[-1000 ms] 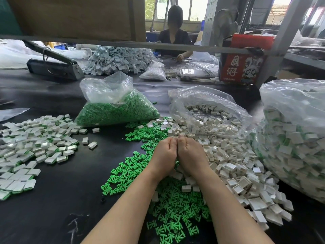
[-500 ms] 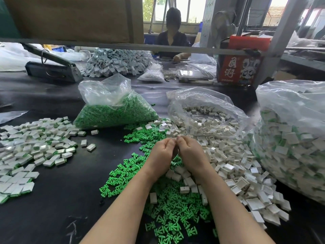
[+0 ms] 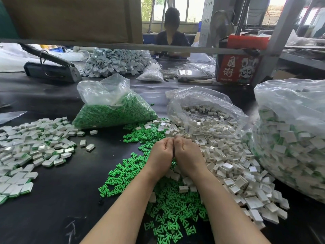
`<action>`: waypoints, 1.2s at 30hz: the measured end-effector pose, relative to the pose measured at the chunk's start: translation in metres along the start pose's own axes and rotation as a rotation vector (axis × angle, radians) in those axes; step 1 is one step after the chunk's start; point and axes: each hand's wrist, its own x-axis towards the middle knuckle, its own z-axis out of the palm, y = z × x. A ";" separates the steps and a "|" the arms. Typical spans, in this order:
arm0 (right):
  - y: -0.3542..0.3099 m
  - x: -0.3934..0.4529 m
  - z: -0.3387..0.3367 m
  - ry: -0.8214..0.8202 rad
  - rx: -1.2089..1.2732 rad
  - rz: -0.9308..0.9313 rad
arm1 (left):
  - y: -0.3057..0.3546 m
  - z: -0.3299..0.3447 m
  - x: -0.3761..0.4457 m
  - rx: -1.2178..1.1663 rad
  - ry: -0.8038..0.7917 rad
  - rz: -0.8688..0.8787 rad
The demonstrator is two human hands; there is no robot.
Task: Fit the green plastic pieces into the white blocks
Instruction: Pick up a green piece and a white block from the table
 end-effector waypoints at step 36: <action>0.003 0.005 -0.005 0.098 0.321 0.073 | 0.003 -0.003 0.000 -0.218 -0.060 -0.060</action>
